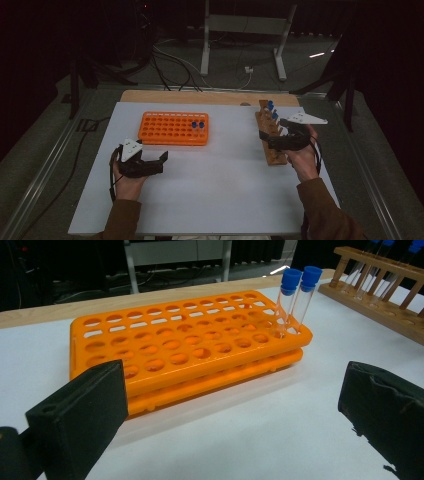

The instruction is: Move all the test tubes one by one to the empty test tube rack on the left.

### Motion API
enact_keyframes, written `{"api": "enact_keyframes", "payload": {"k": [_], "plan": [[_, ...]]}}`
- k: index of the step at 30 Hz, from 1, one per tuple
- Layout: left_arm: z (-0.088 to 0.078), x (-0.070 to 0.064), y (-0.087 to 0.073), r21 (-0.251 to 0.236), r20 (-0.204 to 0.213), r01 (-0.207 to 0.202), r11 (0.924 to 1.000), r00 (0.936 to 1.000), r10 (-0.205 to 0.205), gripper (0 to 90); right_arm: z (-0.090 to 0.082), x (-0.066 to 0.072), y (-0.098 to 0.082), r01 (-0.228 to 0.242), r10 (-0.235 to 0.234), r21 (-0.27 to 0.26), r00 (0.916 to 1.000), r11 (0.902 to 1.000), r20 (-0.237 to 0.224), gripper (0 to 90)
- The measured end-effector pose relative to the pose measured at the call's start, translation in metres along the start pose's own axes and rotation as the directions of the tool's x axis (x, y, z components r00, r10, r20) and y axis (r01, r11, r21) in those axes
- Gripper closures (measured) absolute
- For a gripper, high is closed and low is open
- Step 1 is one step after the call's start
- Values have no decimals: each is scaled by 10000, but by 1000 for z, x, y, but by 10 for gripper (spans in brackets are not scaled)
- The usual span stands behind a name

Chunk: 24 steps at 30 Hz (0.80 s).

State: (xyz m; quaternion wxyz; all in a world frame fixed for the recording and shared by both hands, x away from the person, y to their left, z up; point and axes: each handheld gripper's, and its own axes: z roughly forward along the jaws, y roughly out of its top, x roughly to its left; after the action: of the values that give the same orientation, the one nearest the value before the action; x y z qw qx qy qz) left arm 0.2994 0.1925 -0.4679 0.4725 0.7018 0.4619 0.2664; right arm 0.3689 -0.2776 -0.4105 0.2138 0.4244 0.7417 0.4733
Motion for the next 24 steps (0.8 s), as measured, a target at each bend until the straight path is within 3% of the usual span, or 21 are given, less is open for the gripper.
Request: {"api": "enact_keyframes", "payload": {"k": [6, 13, 18, 24], "plan": [[-3, 1, -2, -146, -202, 233, 9996, 9995, -236, 8, 5, -16, 6, -221, 216, 149, 9992, 9996, 350, 56], [-2, 0, -5, -126, -325, 315, 9994, 9990, -319, 7, 20, -40, 11, -638, 619, 247, 9955, 9977, 716, 265], [0, -3, -5, -56, -387, 162, 9999, 9991, -164, 8, 31, -48, 12, -708, 659, 397, 9915, 9967, 1119, 385], [1, -4, -5, 29, -451, 20, 10000, 9990, -18, 7, 44, -61, 7, -1147, 1066, 623, 9870, 9914, 1207, 508]]}}
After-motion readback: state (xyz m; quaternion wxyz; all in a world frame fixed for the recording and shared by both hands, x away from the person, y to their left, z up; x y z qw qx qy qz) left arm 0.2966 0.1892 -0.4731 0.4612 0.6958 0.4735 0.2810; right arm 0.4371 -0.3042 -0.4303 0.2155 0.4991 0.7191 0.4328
